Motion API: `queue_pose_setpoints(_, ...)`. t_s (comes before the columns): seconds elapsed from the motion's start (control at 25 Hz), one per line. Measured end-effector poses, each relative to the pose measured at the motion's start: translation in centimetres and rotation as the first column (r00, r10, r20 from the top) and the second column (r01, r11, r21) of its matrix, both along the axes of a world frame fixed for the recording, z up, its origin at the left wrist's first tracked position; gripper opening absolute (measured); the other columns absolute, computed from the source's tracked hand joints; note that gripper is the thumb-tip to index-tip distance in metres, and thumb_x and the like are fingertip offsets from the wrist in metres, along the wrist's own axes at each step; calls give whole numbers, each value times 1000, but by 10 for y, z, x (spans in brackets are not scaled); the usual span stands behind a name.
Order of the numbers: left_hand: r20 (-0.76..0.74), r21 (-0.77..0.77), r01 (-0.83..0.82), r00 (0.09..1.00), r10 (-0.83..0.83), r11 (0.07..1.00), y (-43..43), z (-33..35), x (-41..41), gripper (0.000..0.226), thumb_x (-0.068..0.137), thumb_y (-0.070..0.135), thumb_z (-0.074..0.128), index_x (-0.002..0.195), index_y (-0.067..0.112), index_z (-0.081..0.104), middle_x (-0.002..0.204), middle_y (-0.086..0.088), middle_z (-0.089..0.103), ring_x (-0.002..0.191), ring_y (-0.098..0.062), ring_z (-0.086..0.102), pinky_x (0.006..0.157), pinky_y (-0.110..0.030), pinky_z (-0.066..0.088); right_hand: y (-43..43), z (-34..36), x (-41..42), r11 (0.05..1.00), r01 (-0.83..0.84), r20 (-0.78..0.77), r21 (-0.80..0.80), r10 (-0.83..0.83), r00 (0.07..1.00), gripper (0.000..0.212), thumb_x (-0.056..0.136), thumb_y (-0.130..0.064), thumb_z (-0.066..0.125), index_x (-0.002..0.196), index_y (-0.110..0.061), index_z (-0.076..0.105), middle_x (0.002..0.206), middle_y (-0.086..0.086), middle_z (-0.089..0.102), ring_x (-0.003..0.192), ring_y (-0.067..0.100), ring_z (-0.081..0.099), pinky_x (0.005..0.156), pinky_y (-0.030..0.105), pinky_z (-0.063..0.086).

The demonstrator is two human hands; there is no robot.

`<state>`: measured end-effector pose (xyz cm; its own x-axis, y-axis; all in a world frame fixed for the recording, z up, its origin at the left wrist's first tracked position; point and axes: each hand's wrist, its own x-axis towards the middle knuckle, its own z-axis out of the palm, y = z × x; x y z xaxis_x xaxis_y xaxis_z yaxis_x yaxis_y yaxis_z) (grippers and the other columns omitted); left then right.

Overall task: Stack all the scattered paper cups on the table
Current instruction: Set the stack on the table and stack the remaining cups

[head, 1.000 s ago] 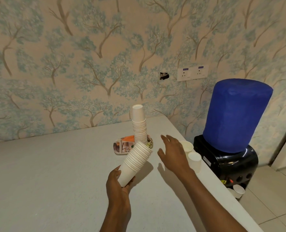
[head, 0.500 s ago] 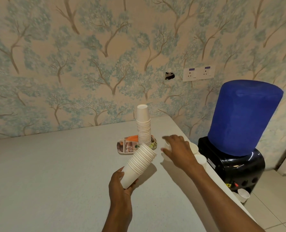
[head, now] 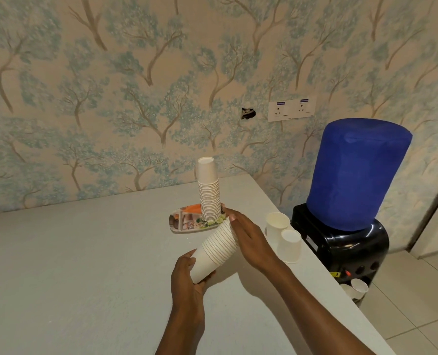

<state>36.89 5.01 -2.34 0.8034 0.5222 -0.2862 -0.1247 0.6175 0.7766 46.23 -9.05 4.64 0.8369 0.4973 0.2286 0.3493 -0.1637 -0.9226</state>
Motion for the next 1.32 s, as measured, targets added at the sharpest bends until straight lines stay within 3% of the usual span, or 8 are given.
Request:
queue_pose_setpoints(0.16, 0, -39, 10, 1000, -10, 999, -13, -7, -7, 36, 89, 22, 64, 125, 15, 60, 123, -18, 58, 113, -39, 57, 78, -45, 59, -37, -8, 10, 928, 371, 196, -43, -356, 914, 40, 103, -46, 47, 135, -24, 57, 136, -5, 59, 124, 10, 53, 107, 37, 47)
queue_pose_setpoints(0.28, 3, -36, 9, 1000, -9, 999, -22, -8, -13, 40, 88, 25, 65, 127, 16, 59, 123, -18, 59, 113, -39, 58, 79, -46, 59, -75, -16, 24, 542, 757, 560, -365, -522, 643, 48, 93, -50, 60, 127, -16, 56, 125, 7, 60, 113, 25, 54, 92, 39, 48)
queue_pose_setpoints(0.4, -4, -29, -1, 1000, 1, 1000, -27, -6, -17, 38, 89, 25, 65, 125, 17, 59, 122, -18, 59, 113, -39, 58, 78, -46, 59, -92, -27, 24, 414, 716, 499, -562, -520, 693, 57, 87, -52, 68, 126, -17, 47, 124, 8, 60, 112, 24, 57, 91, 38, 50)
queue_pose_setpoints(0.56, 9, -12, 4, 1000, -4, 1000, -33, -7, -21, 39, 88, 24, 64, 125, 16, 59, 123, -19, 59, 113, -39, 59, 77, -44, 59, -104, -35, 8, 566, 631, 328, -531, -549, 769, 69, 82, -40, 78, 136, -23, 40, 126, 7, 55, 111, 23, 59, 90, 39, 53)
queue_pose_setpoints(0.72, 5, -2, 7, 1000, -7, 1000, -41, -8, -27, 38, 90, 22, 63, 127, 15, 58, 123, -19, 59, 111, -39, 59, 76, -44, 59, -118, -24, -5, 814, 558, 17, -160, -563, 826, 55, 80, -30, 82, 126, -24, 52, 123, 7, 49, 104, 24, 59, 81, 29, 52)
queue_pose_setpoints(0.92, 13, 24, 30, 999, -31, 999, -50, -3, -31, 39, 92, 21, 61, 131, 14, 55, 123, -20, 59, 112, -39, 60, 78, -44, 59, -114, -5, -8, 864, 494, -305, 99, -446, 842, 56, 80, -27, 81, 122, -25, 44, 118, 7, 57, 93, 17, 62, 61, 21, 49)
queue_pose_setpoints(1.12, -2, 22, 38, 999, -38, 999, -58, 2, -34, 39, 94, 20, 59, 133, 14, 54, 124, -19, 58, 113, -38, 59, 79, -43, 60, -115, 3, -1, 885, 370, -357, 284, -261, 897, 71, 86, -18, 72, 143, -45, 41, 122, -5, 57, 108, 17, 62, 89, 37, 58)
queue_pose_setpoints(1.32, -28, 24, 47, 999, -46, 999, -70, 3, -30, 37, 94, 19, 58, 130, 12, 56, 123, -20, 59, 111, -38, 60, 76, -42, 60, -98, -7, -12, 940, 224, -279, 257, -150, 949, 53, 92, -17, 66, 139, -38, 52, 133, -7, 54, 114, 13, 59, 81, 23, 58)
